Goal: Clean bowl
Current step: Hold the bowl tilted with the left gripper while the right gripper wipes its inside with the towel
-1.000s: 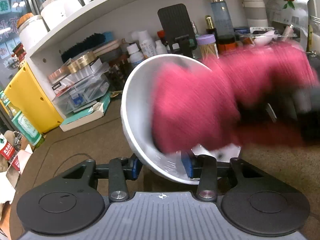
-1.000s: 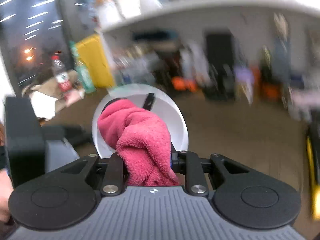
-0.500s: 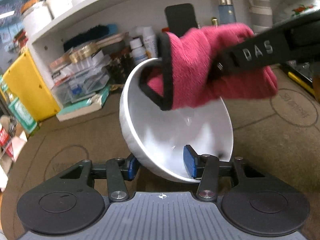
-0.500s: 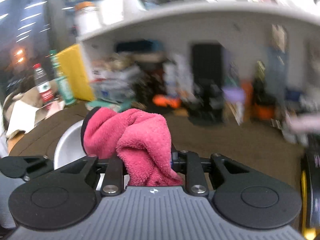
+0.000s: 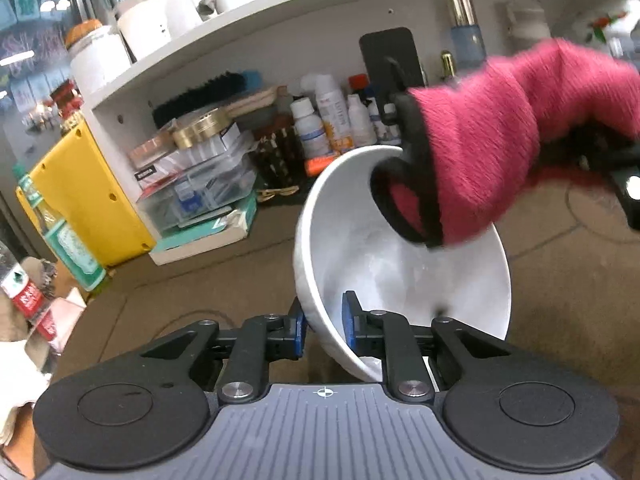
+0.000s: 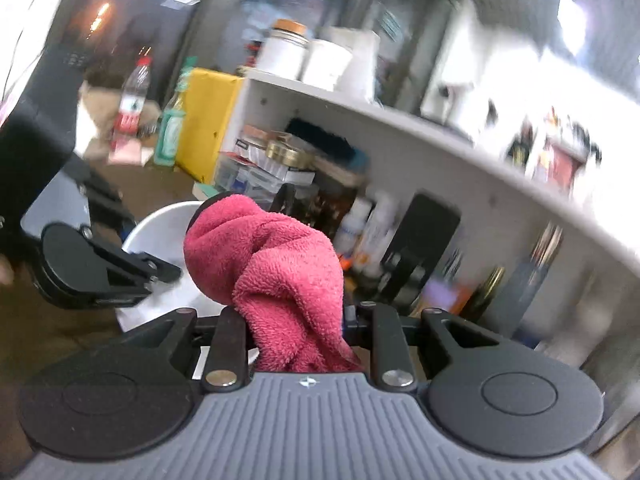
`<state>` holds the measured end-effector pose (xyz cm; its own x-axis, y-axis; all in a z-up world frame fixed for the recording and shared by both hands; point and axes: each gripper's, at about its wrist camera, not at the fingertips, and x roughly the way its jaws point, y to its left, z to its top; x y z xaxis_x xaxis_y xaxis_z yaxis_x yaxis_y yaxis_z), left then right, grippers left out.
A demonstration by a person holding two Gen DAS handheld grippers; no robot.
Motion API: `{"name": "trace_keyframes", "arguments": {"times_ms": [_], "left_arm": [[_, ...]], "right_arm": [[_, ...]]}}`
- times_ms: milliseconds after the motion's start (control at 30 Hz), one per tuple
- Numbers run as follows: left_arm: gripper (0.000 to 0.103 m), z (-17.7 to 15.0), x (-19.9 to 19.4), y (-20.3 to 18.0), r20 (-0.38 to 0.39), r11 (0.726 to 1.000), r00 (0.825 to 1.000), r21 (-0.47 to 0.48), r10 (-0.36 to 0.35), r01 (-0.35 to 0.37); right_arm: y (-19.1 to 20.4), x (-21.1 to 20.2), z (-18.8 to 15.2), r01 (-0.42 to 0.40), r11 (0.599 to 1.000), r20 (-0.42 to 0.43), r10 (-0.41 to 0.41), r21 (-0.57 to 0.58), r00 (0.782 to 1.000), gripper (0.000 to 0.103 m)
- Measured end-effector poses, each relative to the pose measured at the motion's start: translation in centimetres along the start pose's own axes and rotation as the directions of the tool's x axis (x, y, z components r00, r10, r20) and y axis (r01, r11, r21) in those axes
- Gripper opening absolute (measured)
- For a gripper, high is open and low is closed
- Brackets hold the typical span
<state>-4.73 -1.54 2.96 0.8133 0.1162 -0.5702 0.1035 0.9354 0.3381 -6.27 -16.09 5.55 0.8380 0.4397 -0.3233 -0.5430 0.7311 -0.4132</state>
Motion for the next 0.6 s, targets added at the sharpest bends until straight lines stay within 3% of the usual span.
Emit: {"name": "trace_keyframes", "arguments": {"times_ms": [100, 133, 200, 233, 333, 400, 433, 467, 533, 567, 600], "left_arm": [[0.034, -0.8, -0.1, -1.1, -0.014, 1.0, 1.0, -0.004, 0.007, -0.007], [0.035, -0.9, 0.0, -1.2, -0.018, 1.0, 1.0, -0.015, -0.006, 0.005], [0.032, -0.7, 0.1, -0.9, -0.022, 0.999, 1.0, -0.027, -0.02, 0.019], [0.031, -0.4, 0.2, -0.5, -0.026, 0.999, 0.999, -0.035, -0.04, 0.039], [0.025, 0.5, 0.3, 0.8, -0.035, 0.994, 0.995, -0.06, -0.091, 0.089], [0.026, 0.8, 0.6, 1.5, -0.041, 0.994, 0.995, -0.06, -0.096, 0.093], [0.026, 0.9, 0.8, 1.7, -0.044, 0.994, 0.994, -0.059, -0.098, 0.096], [0.026, 0.8, 0.9, 1.5, -0.052, 0.994, 0.993, -0.047, -0.106, 0.103], [0.029, 0.5, 1.1, 1.0, -0.058, 0.994, 0.993, -0.031, -0.107, 0.105], [0.031, 0.4, 1.1, 0.9, -0.062, 0.994, 0.992, -0.028, -0.108, 0.106], [0.031, 0.3, 1.1, 0.8, -0.066, 0.994, 0.992, -0.026, -0.109, 0.107]], "right_arm": [[2.2, 0.9, 0.2, 0.087, 0.976, 0.008, -0.088, -0.2, 0.996, 0.024], [3.6, 1.5, -0.4, 0.134, 0.94, 0.027, -0.132, -0.313, 0.991, 0.024], [6.9, 2.4, -2.3, 0.213, 0.798, 0.089, -0.198, -0.564, 0.976, 0.024], [8.0, 2.4, -3.3, 0.216, 0.728, 0.107, -0.194, -0.65, 0.975, 0.024], [10.2, 1.6, -6.2, 0.137, 0.554, 0.102, -0.094, -0.821, 0.99, 0.024], [10.5, 0.9, -7.2, 0.088, 0.503, 0.081, -0.036, -0.86, 0.996, 0.023], [10.4, 0.5, -7.5, 0.048, 0.511, 0.058, 0.003, -0.858, 0.998, 0.024], [9.9, 0.2, -6.9, 0.004, 0.584, 0.034, 0.041, -0.812, 0.999, 0.025], [8.8, -0.3, -5.7, -0.089, 0.711, -0.003, 0.121, -0.698, 0.993, 0.038], [8.1, -0.5, -5.1, -0.137, 0.768, -0.011, 0.167, -0.625, 0.986, 0.04], [7.3, -0.4, -4.7, -0.177, 0.818, -0.005, 0.208, -0.547, 0.978, 0.052]]}}
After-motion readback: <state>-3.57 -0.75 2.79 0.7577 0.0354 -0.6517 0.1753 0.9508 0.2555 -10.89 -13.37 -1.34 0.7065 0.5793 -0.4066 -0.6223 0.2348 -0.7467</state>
